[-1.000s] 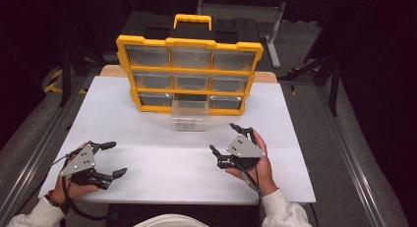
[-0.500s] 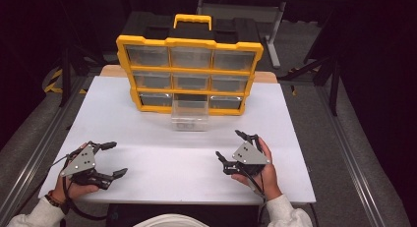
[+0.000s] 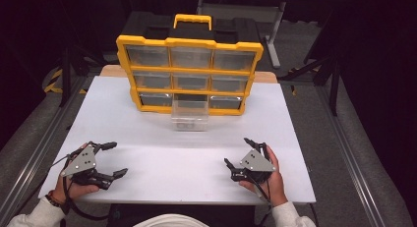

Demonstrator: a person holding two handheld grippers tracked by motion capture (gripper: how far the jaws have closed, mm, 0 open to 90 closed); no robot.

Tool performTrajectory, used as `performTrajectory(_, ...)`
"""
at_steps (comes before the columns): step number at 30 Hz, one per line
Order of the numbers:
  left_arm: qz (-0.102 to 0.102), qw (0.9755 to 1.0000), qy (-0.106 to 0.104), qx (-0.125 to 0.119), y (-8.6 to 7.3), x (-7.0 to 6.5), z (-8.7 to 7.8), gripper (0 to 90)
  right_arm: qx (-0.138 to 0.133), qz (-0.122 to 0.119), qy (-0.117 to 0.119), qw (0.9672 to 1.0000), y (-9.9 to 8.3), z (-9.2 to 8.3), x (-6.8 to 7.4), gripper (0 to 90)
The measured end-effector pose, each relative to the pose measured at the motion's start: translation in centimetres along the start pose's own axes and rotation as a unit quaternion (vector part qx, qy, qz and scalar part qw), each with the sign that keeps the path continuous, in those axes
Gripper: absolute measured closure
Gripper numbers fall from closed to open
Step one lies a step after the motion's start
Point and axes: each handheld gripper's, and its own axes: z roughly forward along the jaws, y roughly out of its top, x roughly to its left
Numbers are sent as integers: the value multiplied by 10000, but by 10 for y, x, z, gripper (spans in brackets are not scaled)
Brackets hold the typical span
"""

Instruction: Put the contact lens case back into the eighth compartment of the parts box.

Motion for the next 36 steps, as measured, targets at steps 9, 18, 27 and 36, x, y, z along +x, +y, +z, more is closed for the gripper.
performTrajectory(9,-55,10000,13,-3,-1,2,1,93,65,215,-1,9997,-17,-7,-5,89)
performTrajectory(18,-85,9999,41,44,0,4,2,91,-1,367,110,9993,-22,-8,-9,61)
performTrajectory(27,-27,10000,16,46,-1,2,2,91,-23,327,112,9994,-18,-8,-7,64)
performTrajectory(36,-25,10000,16,11,-1,1,-1,91,-7,285,84,9996,-15,-6,-3,65)
